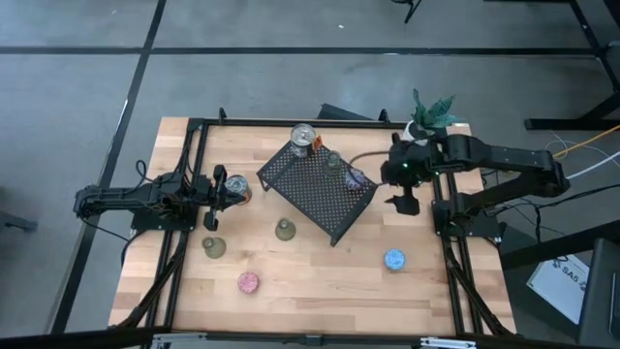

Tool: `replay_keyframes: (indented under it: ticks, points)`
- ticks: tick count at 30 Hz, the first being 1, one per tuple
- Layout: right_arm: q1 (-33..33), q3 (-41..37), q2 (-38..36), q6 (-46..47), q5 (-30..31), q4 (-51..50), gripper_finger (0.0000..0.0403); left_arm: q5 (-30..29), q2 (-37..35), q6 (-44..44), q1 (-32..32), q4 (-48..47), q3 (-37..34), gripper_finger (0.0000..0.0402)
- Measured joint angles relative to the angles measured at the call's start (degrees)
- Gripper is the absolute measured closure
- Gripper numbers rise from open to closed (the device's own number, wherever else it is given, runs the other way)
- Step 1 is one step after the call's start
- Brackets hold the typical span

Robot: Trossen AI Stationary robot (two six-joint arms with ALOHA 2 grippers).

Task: Pick & Place candle stick holders
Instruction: Put the blue scented candle on the shelf

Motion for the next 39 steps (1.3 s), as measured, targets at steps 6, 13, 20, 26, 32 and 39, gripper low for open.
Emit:
replay_keyframes:
  ticks: [6,13,20,26,32,39]
  points:
    - [3.93,-4.37,-3.8,0.0,0.02,0.08,0.0031,0.0,0.0,0.01,-0.01,0.0,0.0,0.04]
    - [8.54,-7.34,-5.35,0.0,0.02,0.11,0.0031,0.0,0.0,0.01,-0.01,0.0,0.01,0.04]
    - [12.81,-9.1,-4.87,0.97,0.02,1.64,0.0031,0.0,0.0,0.01,-0.01,0.0,-0.01,0.04]
    - [16.07,-12.1,-2.92,8.28,0.0,2.56,0.0031,0.0,0.0,-0.01,-0.01,-0.01,-0.01,0.04]
    - [19.41,-14.18,-1.85,13.16,0.0,5.62,0.0031,0.0,0.0,0.01,-0.01,0.0,0.0,0.04]
    - [23.1,-15.58,-1.7,13.07,0.03,9.24,0.0031,0.0,0.0,0.01,-0.01,-0.06,-0.01,0.04]
